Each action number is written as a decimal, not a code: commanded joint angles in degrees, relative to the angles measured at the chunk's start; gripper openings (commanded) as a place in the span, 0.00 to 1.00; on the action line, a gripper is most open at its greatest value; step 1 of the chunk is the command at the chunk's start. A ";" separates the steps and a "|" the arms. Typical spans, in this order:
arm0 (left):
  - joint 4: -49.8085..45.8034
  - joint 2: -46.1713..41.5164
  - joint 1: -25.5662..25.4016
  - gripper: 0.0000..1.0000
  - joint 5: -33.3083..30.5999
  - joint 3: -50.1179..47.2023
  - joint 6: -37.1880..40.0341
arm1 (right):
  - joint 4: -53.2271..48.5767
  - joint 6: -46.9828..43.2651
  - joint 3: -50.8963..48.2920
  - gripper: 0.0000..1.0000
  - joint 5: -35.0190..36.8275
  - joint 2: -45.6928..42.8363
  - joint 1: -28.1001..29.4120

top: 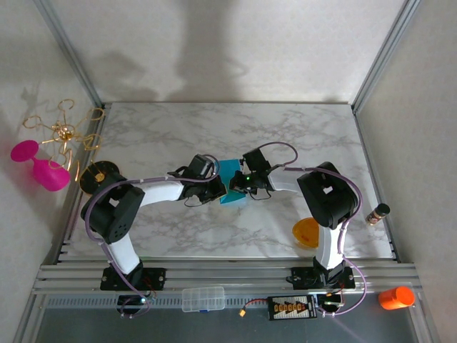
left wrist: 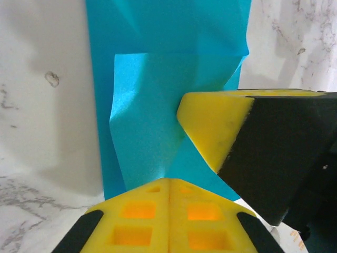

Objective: Fold a paper plane with a square sheet of paper (pick it up from the middle)
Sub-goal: Fold the triangle a second time at the center of the table.

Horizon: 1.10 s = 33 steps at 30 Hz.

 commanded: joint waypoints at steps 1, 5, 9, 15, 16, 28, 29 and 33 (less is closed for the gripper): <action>0.00 0.82 -0.43 0.07 0.62 0.02 -0.70 | -7.37 -0.84 -1.31 0.03 5.37 4.00 -0.15; 0.20 1.62 -0.61 0.07 0.96 -0.15 -0.74 | -7.46 -0.82 -1.24 0.03 5.36 4.09 -0.12; 0.46 2.24 -0.87 0.07 1.06 -0.68 -0.89 | -7.52 -0.72 -1.13 0.03 5.37 4.22 -0.18; 0.89 2.32 -1.31 0.07 1.28 -2.44 -1.49 | -7.72 -0.71 -1.26 0.03 5.28 4.35 -0.18; 0.91 2.24 -1.35 0.07 1.32 -2.89 -1.58 | -7.72 -0.71 -1.34 0.03 5.35 4.35 -0.16; -1.09 0.69 -1.40 0.07 -0.50 -4.05 -0.76 | -8.25 -0.74 -1.21 0.03 5.54 4.44 -0.17; -1.35 0.26 -1.40 0.07 -0.60 -3.65 -0.67 | -8.25 -0.65 -1.26 0.03 5.54 4.44 -0.19; -0.21 -2.03 -1.40 0.07 -0.35 -1.57 -0.88 | -8.16 -0.56 -1.33 0.03 5.45 4.18 -0.14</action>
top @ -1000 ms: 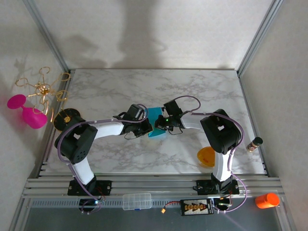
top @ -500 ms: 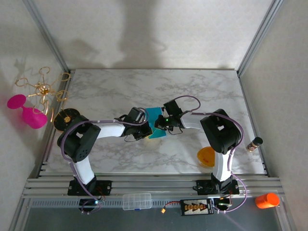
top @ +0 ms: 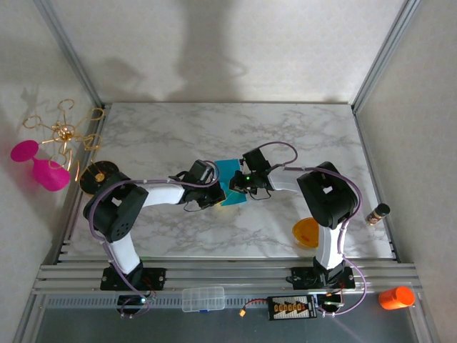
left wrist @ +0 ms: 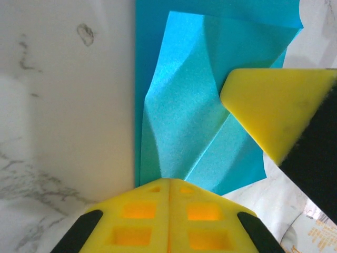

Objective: Fold a paper plane with a square sheet of paper (pick it up from the middle)
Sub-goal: Fold the triangle a second time at the center of the table.

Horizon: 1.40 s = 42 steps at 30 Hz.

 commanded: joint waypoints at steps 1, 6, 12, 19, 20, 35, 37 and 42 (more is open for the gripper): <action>-1.52 -3.11 -0.77 0.07 -0.62 1.77 -0.06 | -7.59 -0.46 -1.63 0.03 5.38 4.02 -0.16; -1.01 -0.98 -0.83 0.07 -1.45 2.70 -0.27 | -7.24 -0.38 -1.78 0.03 5.20 4.11 -0.15; -1.46 1.81 -0.96 0.07 -1.72 4.33 0.16 | -6.98 -0.12 -1.90 0.03 5.00 4.11 -0.12; -3.97 3.25 -1.53 0.07 -2.55 3.17 1.28 | -6.96 0.01 -1.81 0.03 4.94 4.19 -0.11; -4.44 3.34 -1.61 0.07 -2.82 3.02 1.49 | -7.05 0.06 -1.87 0.03 4.95 4.22 -0.16; -12.17 -0.65 -3.28 0.06 -5.75 -2.91 7.33 | -7.83 0.52 -1.84 0.03 5.74 4.77 -0.16; -12.26 -1.21 -3.37 0.06 -5.43 -3.43 7.63 | -7.89 0.41 -1.72 0.03 5.79 4.90 -0.15; -13.09 -2.84 -3.97 0.06 -4.79 -3.76 9.15 | -8.03 0.32 -1.73 0.03 5.81 4.99 -0.13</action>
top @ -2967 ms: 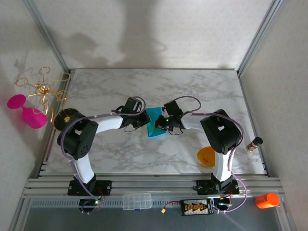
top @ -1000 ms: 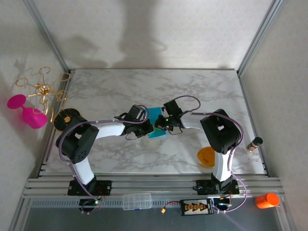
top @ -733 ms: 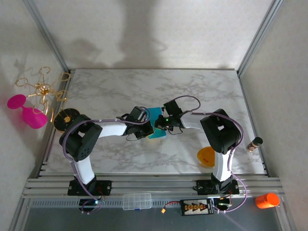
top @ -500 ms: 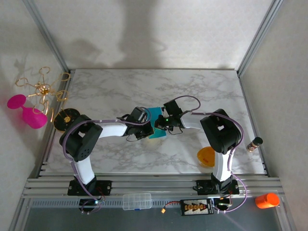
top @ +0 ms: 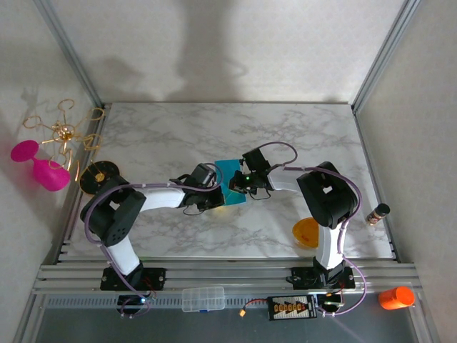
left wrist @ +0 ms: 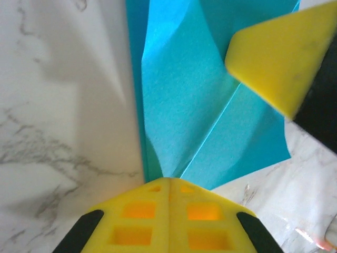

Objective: Fold a paper plane with a square sheet of paper (pick it up from the middle)
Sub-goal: Fold the triangle a second time at the center of the table.

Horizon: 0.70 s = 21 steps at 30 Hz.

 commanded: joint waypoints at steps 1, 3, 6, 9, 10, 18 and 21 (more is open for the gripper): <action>-10.55 -0.94 -1.43 0.06 -0.20 -2.04 2.70 | -7.93 0.14 -1.83 0.03 6.08 4.73 -0.19; -11.75 -1.43 -1.40 0.06 -0.48 -1.29 3.96 | -7.97 0.11 -1.83 0.03 6.10 4.73 -0.13; -12.60 -2.46 0.02 0.05 -0.82 -0.02 5.03 | -7.83 0.17 -1.83 0.03 6.03 4.73 -0.17; -10.93 -4.61 2.56 0.05 0.21 1.21 4.41 | -7.63 0.25 -1.93 0.03 5.92 4.53 -0.17; -9.38 -5.46 3.22 0.05 0.89 1.57 3.72 | -7.52 0.28 -1.92 0.03 5.85 4.55 -0.17; 4.37 -1.77 4.91 0.06 8.52 2.04 -5.27 | -6.50 0.98 -1.49 0.03 5.11 4.59 -0.18; 3.75 0.91 4.73 0.05 8.57 3.24 -5.69 | -6.37 1.22 -1.21 0.03 4.90 4.73 -0.09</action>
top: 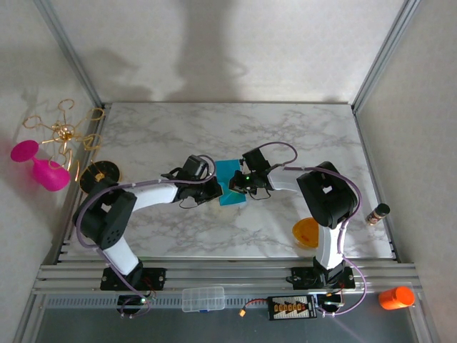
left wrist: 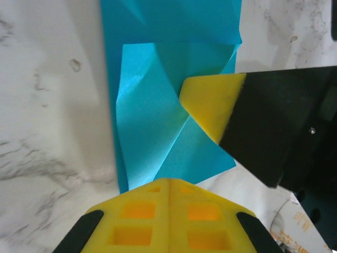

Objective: Fold a paper plane with a square sheet of paper (pick it up from the middle)
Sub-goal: Fold the triangle a second time at the center of the table.

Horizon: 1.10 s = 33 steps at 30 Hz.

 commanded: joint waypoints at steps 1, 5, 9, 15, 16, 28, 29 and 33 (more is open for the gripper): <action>2.03 3.00 -0.09 0.05 2.26 1.80 -2.72 | -6.17 0.52 -1.39 0.03 4.99 4.62 -0.07; -0.04 4.66 -0.72 0.05 0.32 3.00 -2.09 | -6.04 0.48 -1.30 0.03 4.89 4.18 -0.07; -4.53 6.35 -1.26 0.04 -2.70 4.66 -0.77 | -5.99 0.17 -0.69 0.03 4.29 3.74 -0.07; -8.65 6.92 -1.17 0.02 -5.72 5.24 0.29 | -5.96 -0.16 0.13 0.03 3.89 2.31 0.02; -9.34 7.00 -1.17 0.02 -6.15 5.15 0.50 | -5.42 -0.37 0.23 0.03 3.76 1.55 0.02; -10.61 7.54 -1.37 0.01 -7.90 4.95 1.32 | -0.26 -2.65 -0.38 0.03 1.21 -2.46 1.72; -10.59 7.71 -1.35 0.01 -7.89 4.97 1.43 | -0.15 -2.44 -0.48 0.03 0.83 -2.10 2.07; -10.68 7.80 -1.43 0.01 -7.94 4.73 1.52 | -0.42 -2.06 -0.35 0.03 0.43 -0.85 2.99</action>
